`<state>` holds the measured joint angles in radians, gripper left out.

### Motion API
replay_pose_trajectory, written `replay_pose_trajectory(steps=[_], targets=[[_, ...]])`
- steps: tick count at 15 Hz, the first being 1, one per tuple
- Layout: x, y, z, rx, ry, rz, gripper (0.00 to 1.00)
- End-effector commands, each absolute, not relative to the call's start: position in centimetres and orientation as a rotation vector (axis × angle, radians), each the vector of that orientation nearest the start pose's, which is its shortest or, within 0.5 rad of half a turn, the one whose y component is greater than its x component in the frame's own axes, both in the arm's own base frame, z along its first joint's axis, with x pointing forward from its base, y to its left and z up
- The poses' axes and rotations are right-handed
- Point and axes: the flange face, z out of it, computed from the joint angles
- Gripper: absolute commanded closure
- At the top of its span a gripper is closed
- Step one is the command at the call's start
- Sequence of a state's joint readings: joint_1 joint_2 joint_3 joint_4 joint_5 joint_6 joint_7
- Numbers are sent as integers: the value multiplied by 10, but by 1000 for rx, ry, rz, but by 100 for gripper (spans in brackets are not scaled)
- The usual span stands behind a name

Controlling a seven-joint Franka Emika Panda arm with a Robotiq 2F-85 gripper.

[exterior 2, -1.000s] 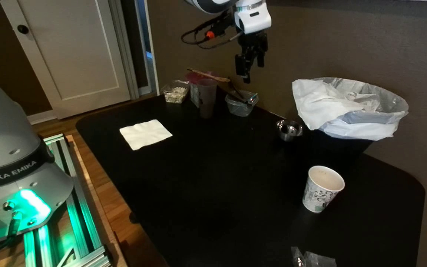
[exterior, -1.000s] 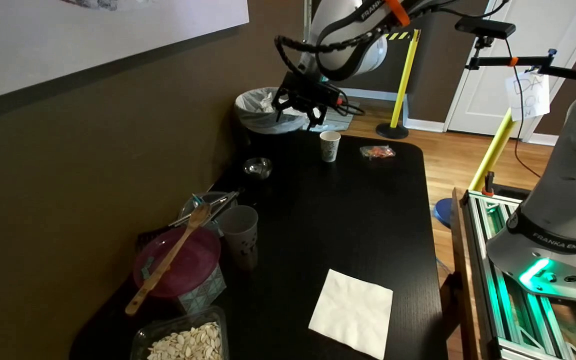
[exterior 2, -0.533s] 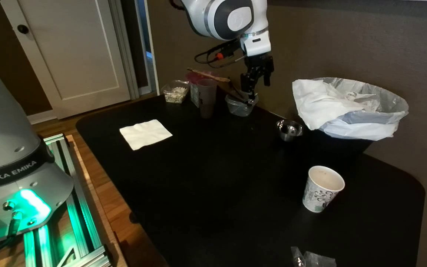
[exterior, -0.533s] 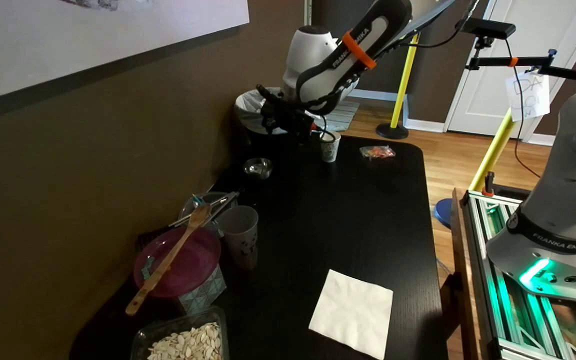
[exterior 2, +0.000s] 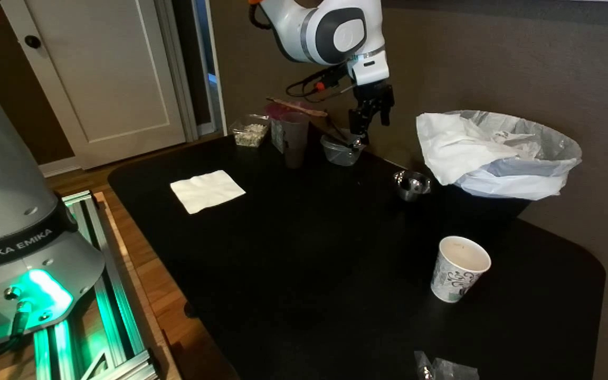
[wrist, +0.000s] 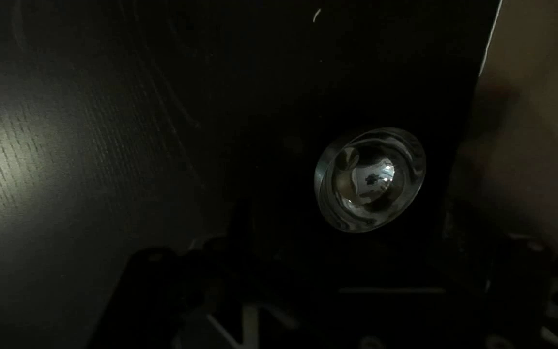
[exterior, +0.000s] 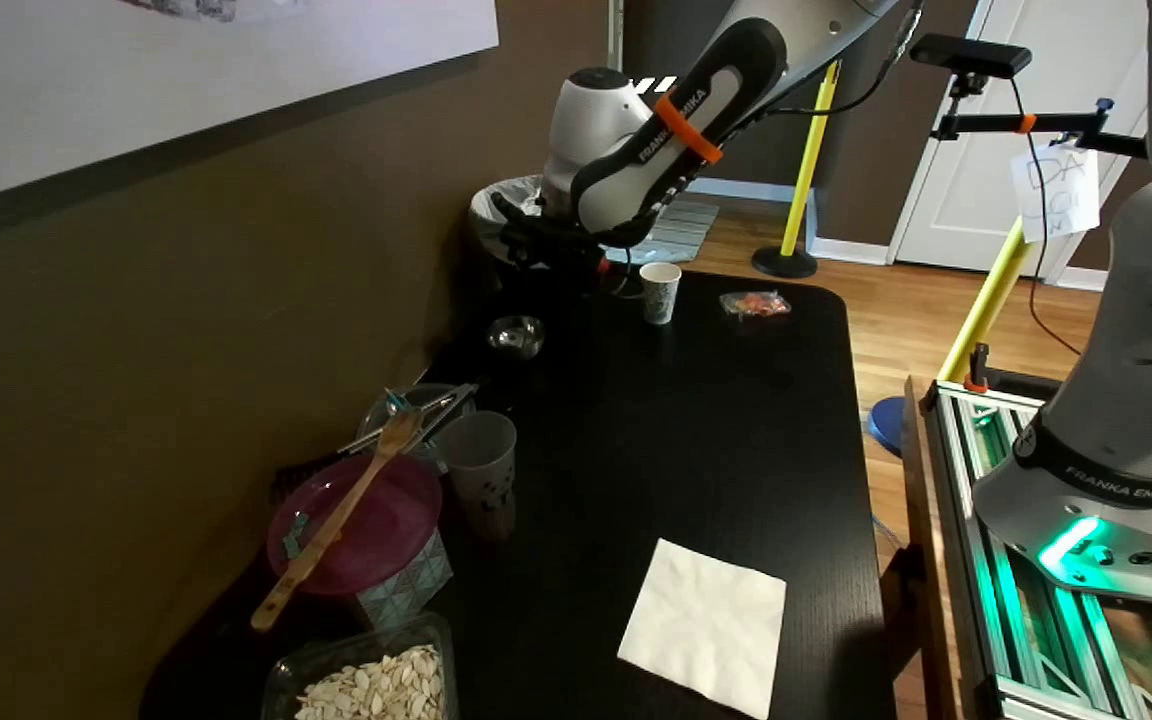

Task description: Pull the silver bowl to the back and place the Serviette under it

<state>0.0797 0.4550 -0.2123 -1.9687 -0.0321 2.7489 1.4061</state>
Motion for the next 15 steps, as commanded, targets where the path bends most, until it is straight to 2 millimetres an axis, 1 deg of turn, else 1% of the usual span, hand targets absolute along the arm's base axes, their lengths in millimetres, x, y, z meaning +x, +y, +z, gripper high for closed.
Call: replay_pose_trajectory(steps=[1,2,4,5,6,9,12,15], targets=[[651,-81,273,-2188,2004,-502,0],[658,-87,269,-2173,1999,-526,0],[670,-98,257,-2156,2025,-499,0],[677,-108,247,-2148,2045,-516,0],[682,-113,241,-2138,2051,-511,0],[696,-130,214,-2144,2082,-482,0],[709,-137,188,-2135,2101,-430,0],[720,-142,167,-2148,2116,-415,0]])
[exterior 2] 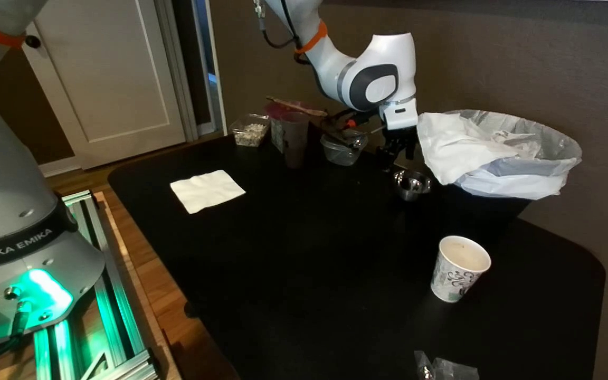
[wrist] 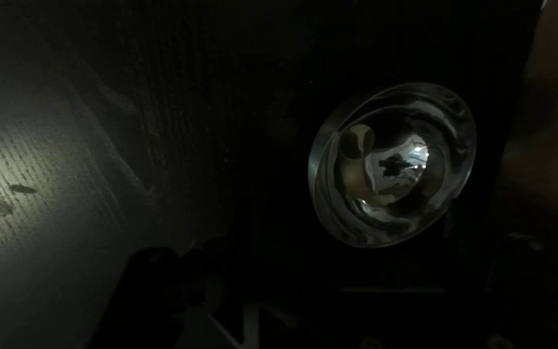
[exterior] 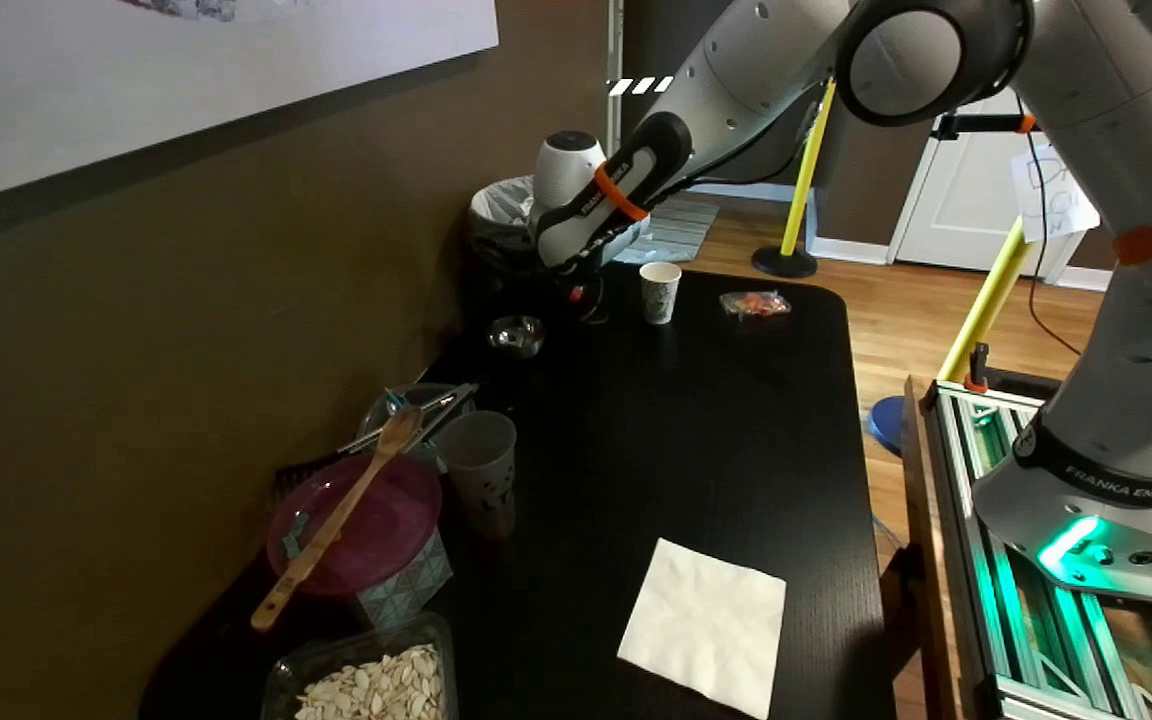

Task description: Pull the silver bowl to the back and place the Serviette under it

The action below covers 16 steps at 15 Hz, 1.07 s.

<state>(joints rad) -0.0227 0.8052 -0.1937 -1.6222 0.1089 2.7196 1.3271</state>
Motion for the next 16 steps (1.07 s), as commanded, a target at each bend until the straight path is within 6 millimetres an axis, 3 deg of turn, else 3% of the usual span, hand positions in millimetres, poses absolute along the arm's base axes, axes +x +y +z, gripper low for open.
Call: replay_pose_trajectory(steps=[1,4,7,9,11,13,16], targets=[[723,-144,161,-2153,2119,-415,0],[731,-150,147,-2158,2147,-387,2],[736,-156,136,-2169,2169,-355,23],[740,-159,130,-2179,2176,-348,43],[742,-162,125,-2187,2185,-344,55],[744,-163,120,-2191,2194,-329,75],[746,-164,112,-2205,2201,-312,90]])
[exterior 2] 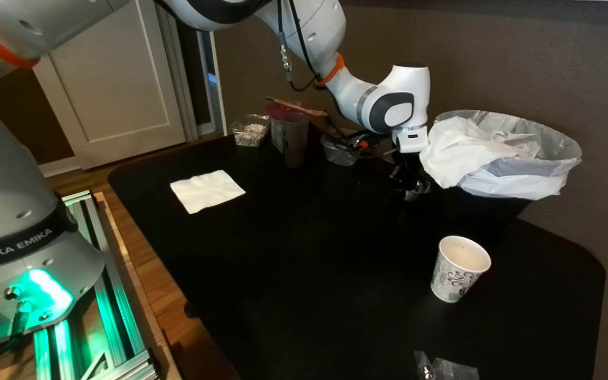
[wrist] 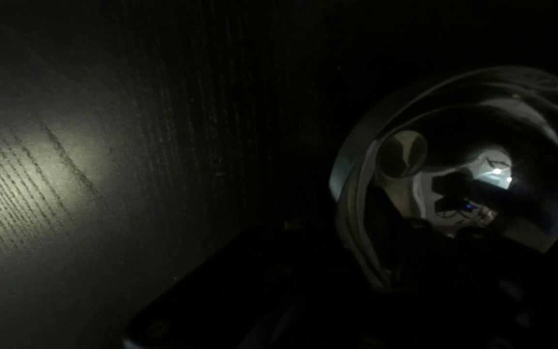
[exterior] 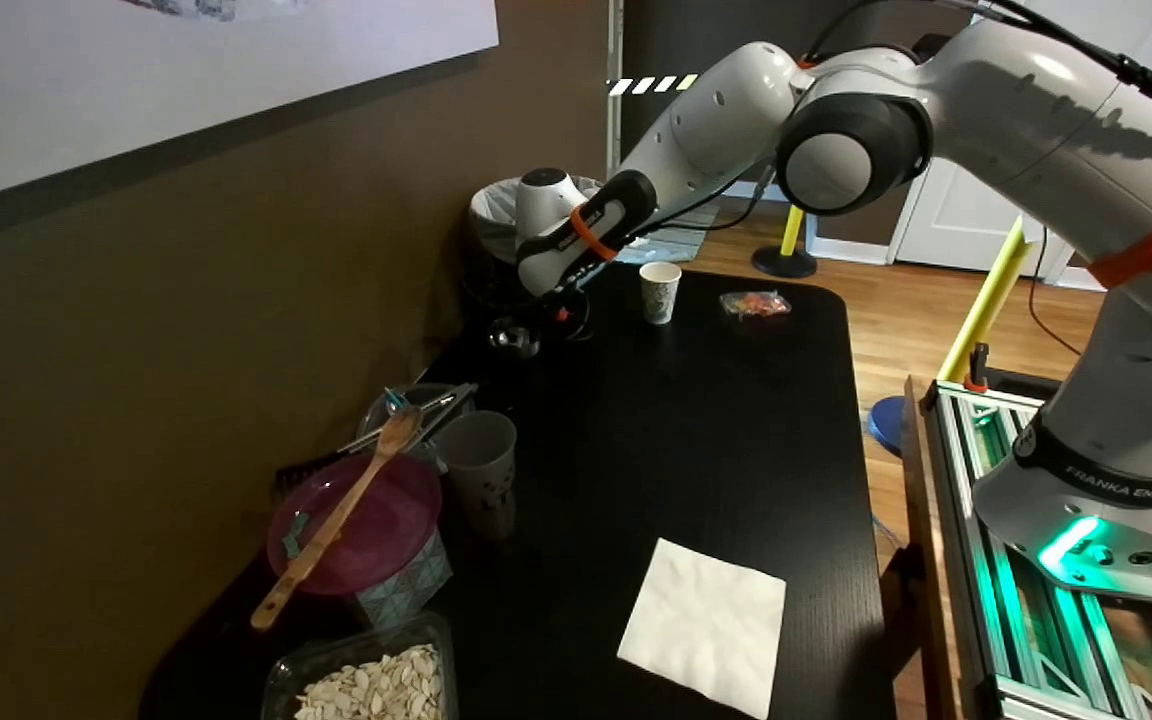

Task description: Pull the silver bowl to the back and place the Serviette under it

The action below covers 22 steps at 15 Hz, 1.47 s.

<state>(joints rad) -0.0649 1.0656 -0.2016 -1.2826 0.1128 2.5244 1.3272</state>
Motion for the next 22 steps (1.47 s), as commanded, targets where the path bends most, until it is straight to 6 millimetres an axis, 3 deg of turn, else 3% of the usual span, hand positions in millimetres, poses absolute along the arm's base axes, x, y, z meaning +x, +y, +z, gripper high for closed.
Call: replay_pose_trajectory(steps=[1,5,8,11,15,19,20,22], targets=[[746,-163,110,-2210,2205,-307,100],[743,-154,129,-2219,2212,-312,100],[725,-144,149,-2309,2154,-260,99],[698,-136,174,-2479,1998,-132,99],[657,-141,205,-2668,1741,3,99],[601,-148,234,-2819,1464,136,99],[639,-151,216,-2771,1593,66,96],[617,-154,228,-2801,1520,101,96]])
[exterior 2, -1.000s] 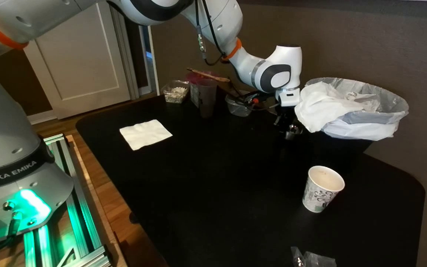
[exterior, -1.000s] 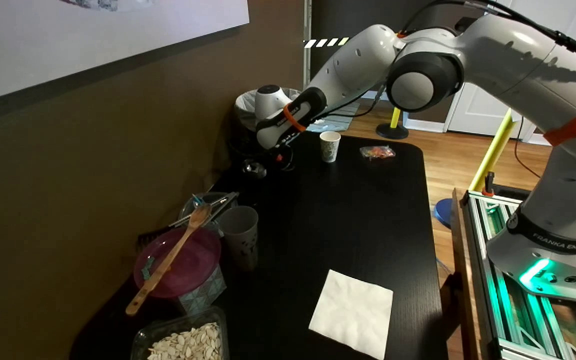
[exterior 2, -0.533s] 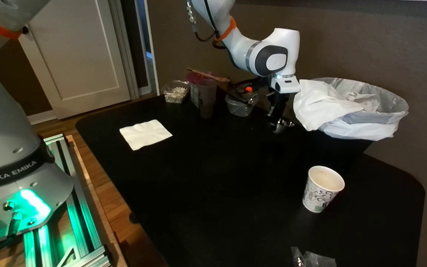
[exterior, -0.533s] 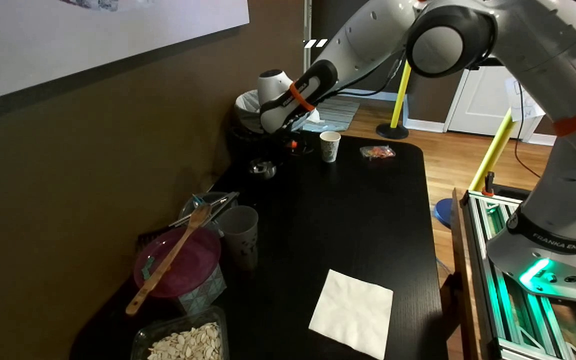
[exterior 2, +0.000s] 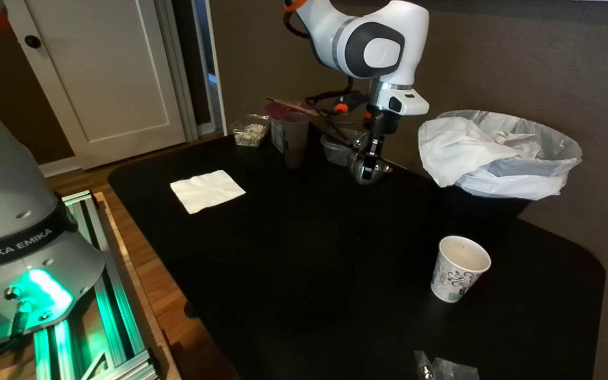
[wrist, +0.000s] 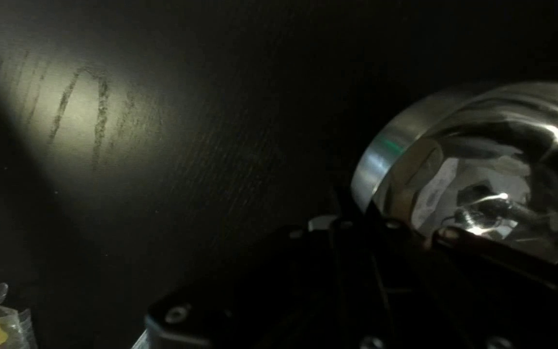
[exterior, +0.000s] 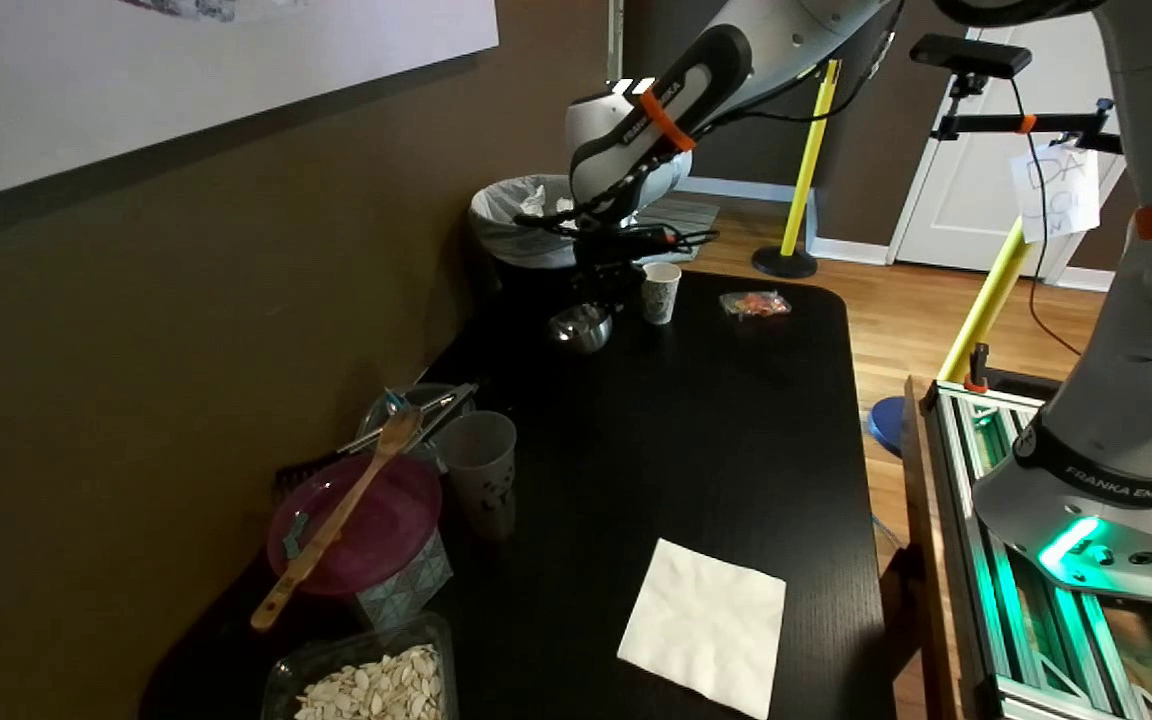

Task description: Pull the silver bowl to the back and place the Serviette under it

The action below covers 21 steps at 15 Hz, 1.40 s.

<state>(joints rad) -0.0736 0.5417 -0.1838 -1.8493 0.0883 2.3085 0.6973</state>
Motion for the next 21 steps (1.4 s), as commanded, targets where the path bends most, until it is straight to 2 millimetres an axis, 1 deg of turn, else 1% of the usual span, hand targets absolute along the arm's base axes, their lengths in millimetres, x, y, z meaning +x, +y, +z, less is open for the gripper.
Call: replay_pose_trajectory(steps=[1,2,3,4,5,7,9,13,15,17,18,21], targets=[[612,-154,231,-2806,1505,107,96],[609,-153,233,-2808,1497,110,96],[608,-151,233,-2809,1493,114,99],[609,-146,229,-2863,1437,139,99],[606,-139,220,-2951,1367,162,99],[596,-130,206,-3016,1189,218,99],[585,-128,192,-3063,1019,244,99],[566,-127,173,-3115,669,296,99],[561,-120,165,-3132,495,299,99],[558,-105,157,-3138,323,286,99],[560,-92,155,-3134,241,268,99],[560,-63,161,-3096,3,208,99]])
